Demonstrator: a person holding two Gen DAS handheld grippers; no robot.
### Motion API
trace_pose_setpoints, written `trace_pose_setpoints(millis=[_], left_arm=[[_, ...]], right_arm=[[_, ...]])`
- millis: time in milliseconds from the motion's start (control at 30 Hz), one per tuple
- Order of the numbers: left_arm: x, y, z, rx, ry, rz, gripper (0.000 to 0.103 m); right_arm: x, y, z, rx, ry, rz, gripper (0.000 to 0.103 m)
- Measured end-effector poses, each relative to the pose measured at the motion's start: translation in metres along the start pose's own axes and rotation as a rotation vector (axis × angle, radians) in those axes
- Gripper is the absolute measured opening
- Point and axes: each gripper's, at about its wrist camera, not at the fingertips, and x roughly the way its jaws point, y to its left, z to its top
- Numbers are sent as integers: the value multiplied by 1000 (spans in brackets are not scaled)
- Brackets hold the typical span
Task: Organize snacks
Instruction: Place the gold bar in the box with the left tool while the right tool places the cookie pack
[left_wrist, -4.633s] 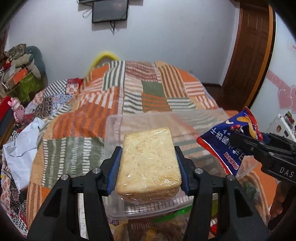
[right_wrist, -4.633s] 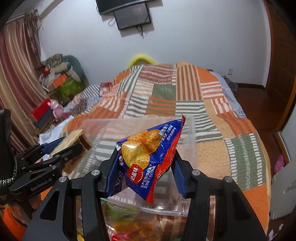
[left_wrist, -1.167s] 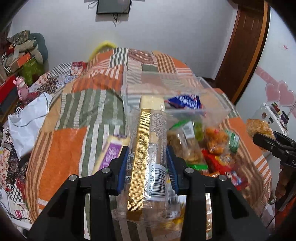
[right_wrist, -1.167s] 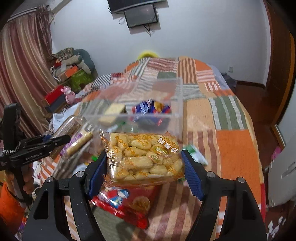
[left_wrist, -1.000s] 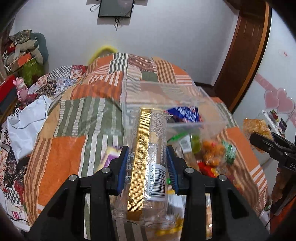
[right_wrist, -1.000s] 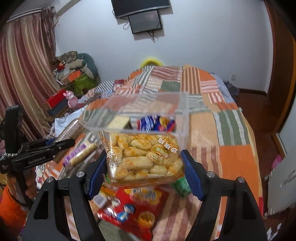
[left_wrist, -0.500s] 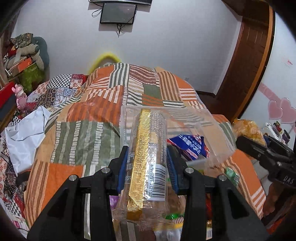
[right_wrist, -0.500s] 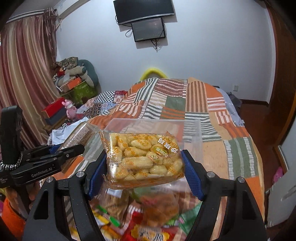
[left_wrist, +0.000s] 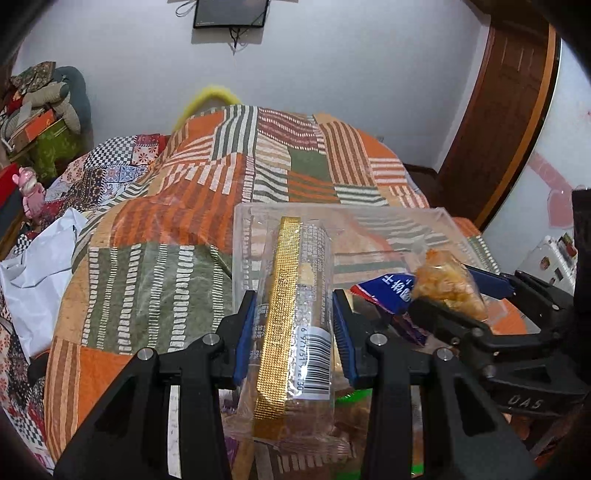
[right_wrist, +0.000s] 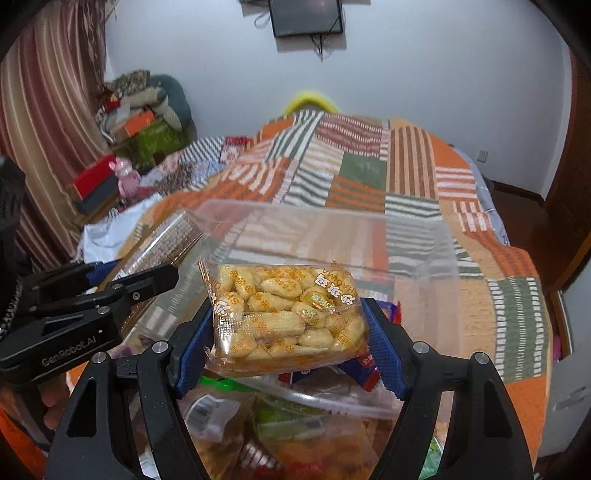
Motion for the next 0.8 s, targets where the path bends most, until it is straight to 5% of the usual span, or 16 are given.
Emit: trace_pose_setpoints(millis=[600,800], left_arm=[[-16,3,1,27,-35,27,39],[-42,13,-8,31,-29,37,56]], right_arm=[[-6,0,4,1,24,17,84],[-35,-8,0,10,-20,16,84]])
